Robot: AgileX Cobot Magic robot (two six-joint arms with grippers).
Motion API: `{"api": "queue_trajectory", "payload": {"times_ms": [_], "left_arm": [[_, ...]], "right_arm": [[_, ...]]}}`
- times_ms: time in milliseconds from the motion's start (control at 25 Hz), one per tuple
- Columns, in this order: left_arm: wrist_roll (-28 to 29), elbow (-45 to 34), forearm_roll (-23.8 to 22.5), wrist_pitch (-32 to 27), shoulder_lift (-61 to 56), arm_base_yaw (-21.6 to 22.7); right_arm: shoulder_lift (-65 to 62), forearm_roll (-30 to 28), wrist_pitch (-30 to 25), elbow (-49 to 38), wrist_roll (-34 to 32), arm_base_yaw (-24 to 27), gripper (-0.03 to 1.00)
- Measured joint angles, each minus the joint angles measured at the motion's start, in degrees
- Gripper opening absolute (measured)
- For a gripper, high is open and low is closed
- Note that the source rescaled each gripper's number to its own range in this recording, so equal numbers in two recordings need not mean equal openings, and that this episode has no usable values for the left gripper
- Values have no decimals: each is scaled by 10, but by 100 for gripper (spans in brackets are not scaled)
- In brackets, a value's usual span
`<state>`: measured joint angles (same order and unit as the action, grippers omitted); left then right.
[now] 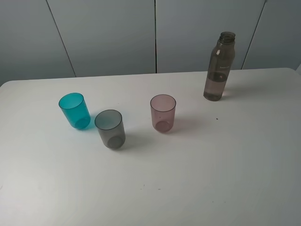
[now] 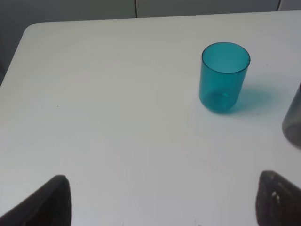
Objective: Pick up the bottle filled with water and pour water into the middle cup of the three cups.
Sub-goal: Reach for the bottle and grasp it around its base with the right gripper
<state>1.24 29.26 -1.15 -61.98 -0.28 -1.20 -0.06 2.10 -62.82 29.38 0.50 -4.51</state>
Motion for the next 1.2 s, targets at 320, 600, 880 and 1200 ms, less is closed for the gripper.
{"api": "queue_trajectory", "payload": {"times_ms": [320, 600, 880, 1200], "left_arm": [[0, 0, 0, 0, 0, 0], [0, 0, 0, 0, 0, 0], [0, 0, 0, 0, 0, 0], [0, 0, 0, 0, 0, 0]], "right_arm": [[0, 0, 0, 0, 0, 0, 100], [0, 0, 0, 0, 0, 0, 100], [0, -6, 0, 0, -11, 0, 100], [109, -11, 61, 42, -21, 0, 100]]}}
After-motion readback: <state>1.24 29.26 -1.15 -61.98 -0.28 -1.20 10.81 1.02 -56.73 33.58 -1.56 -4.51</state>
